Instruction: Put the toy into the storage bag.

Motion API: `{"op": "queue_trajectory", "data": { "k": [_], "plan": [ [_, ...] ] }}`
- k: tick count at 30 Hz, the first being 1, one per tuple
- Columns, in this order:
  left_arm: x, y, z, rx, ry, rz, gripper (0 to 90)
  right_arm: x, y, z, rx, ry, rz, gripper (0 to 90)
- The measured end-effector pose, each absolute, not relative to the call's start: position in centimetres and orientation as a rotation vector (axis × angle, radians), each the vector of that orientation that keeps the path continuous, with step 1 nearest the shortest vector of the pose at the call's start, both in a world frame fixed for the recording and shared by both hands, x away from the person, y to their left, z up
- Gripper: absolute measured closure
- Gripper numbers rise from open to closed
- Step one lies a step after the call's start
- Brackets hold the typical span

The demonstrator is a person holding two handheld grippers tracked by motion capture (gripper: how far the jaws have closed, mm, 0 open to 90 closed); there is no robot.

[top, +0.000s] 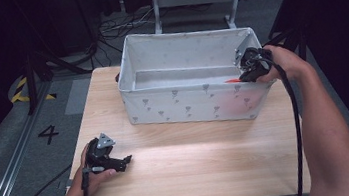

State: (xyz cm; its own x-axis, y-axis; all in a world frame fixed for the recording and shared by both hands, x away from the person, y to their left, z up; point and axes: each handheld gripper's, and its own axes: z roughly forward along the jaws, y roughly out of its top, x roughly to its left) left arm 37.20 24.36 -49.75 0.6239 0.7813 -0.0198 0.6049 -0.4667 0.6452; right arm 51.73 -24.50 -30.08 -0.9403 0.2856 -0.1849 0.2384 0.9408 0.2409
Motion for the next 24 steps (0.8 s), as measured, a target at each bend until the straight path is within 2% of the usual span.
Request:
{"op": "queue_trajectory", "data": {
  "k": [8,18,24],
  "plan": [
    [37.2,24.4,-49.8,2.226,1.083,0.370,0.5,51.9,-24.6,-30.4,0.456,2.866,0.324,74.4],
    [37.2,24.4,-49.8,2.228,1.081,0.371,0.5,50.6,-26.7,-29.4,0.640,2.639,0.660,41.9],
    [37.2,24.4,-49.7,2.228,1.081,0.371,0.5,49.8,-27.3,-28.9,0.676,2.551,0.779,36.0]
  ]
}}
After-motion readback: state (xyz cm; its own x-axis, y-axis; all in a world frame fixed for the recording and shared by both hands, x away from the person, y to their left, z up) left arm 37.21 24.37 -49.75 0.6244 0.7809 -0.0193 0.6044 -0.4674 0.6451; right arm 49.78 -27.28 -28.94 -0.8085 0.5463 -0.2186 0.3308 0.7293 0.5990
